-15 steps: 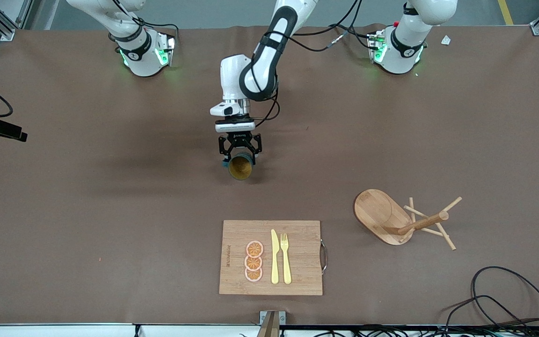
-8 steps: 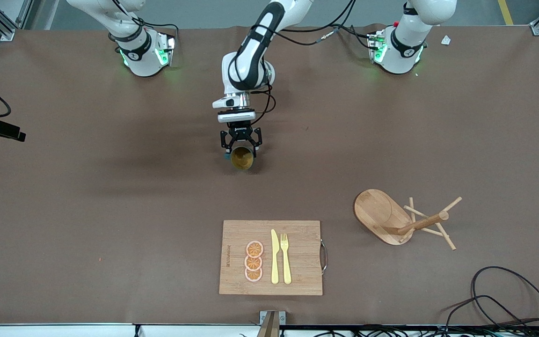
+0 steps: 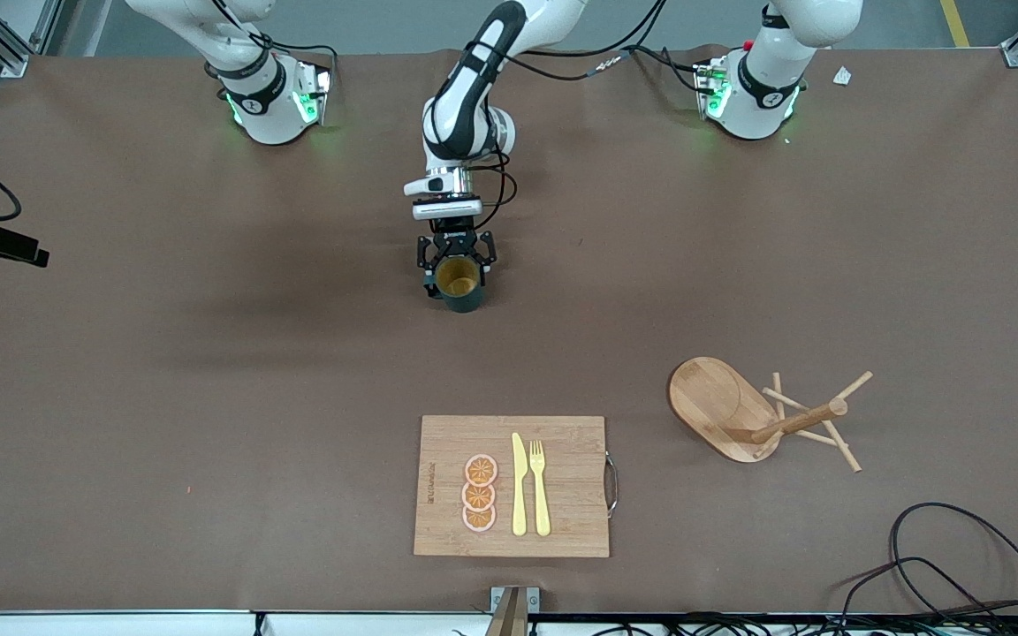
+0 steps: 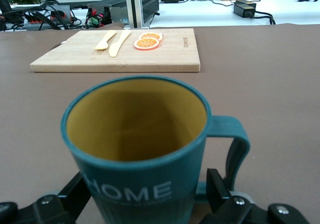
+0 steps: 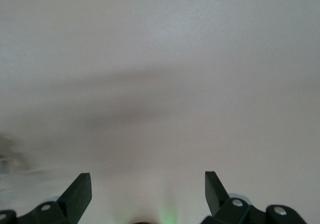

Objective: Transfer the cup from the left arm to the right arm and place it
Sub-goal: 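Lower the held mug onto the table with the left gripper, then open and raise the left gripper while the right gripper reaches in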

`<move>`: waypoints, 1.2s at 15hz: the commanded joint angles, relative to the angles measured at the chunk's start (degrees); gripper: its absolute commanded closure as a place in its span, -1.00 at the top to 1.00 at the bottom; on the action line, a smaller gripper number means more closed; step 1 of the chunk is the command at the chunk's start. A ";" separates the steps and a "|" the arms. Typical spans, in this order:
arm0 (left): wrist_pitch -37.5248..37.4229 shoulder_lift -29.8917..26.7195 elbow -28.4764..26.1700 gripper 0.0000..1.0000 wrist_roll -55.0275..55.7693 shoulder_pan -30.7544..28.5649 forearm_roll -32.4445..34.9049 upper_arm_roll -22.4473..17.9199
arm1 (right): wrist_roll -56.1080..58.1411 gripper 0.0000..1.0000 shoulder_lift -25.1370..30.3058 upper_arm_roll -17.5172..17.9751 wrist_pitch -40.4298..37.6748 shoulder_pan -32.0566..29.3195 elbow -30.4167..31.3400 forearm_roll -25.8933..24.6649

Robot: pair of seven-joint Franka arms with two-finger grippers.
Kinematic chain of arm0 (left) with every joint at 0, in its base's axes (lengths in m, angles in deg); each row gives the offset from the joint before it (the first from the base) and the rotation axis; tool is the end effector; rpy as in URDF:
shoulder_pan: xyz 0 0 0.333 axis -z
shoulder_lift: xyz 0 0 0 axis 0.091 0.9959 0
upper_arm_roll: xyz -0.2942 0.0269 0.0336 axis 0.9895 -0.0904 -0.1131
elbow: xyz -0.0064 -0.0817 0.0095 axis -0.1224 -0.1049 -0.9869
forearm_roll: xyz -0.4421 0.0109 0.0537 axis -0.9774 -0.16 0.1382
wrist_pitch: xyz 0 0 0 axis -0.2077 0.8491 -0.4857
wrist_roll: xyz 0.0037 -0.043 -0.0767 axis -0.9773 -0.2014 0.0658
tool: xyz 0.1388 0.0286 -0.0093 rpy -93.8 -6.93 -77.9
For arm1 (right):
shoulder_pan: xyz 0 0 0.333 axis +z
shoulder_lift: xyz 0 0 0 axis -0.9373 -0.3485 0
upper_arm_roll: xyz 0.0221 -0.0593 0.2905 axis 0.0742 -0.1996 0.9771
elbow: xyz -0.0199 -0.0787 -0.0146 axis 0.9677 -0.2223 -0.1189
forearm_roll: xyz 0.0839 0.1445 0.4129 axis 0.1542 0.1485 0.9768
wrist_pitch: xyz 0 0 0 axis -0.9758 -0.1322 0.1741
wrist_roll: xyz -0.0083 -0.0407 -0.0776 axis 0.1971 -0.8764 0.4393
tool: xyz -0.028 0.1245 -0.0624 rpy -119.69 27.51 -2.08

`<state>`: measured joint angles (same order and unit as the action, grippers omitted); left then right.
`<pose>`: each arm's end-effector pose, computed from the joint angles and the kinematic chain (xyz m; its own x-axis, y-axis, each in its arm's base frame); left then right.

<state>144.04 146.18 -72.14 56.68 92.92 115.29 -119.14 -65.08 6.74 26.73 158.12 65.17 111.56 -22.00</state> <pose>0.3246 -0.6546 0.0360 0.4761 0.0146 0.8793 0.0532 -0.9985 -0.0122 0.6062 -0.1260 0.4992 0.9804 -0.1130 -0.1614 -0.1111 -0.9936 0.0207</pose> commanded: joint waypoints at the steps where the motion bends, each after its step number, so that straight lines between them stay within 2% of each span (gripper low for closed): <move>1: -3.63 -4.03 0.48 1.00 0.48 0.04 -2.20 2.45 | -0.23 1.00 0.19 0.81 -0.07 -0.76 0.25 0.18; 6: -14.61 -12.39 -0.05 1.00 -0.13 0.48 -6.70 8.26 | -1.27 1.00 0.19 0.81 0.63 -0.49 0.16 0.27; 8: -15.86 -15.20 -0.05 1.00 -0.13 0.39 -8.71 9.05 | -4.78 1.00 0.02 1.16 0.72 0.46 0.25 0.45; 11: -15.95 -21.52 -0.22 1.00 -1.44 -0.05 -16.70 9.06 | -12.24 1.00 -1.30 1.16 2.47 4.68 1.03 0.80; 13: -16.47 -26.53 -1.10 1.00 -5.21 -1.36 -20.74 8.97 | -16.29 1.00 -1.48 1.07 5.54 7.58 3.05 0.89; 18: -28.32 -38.48 -1.54 1.00 -26.01 -6.81 -28.84 8.97 | -26.14 1.00 -2.00 1.07 12.48 12.24 9.03 3.26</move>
<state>119.09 113.57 -70.87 38.50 88.14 88.82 -110.95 -87.64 4.00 28.18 167.93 75.94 117.54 -19.91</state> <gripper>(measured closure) 0.000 0.000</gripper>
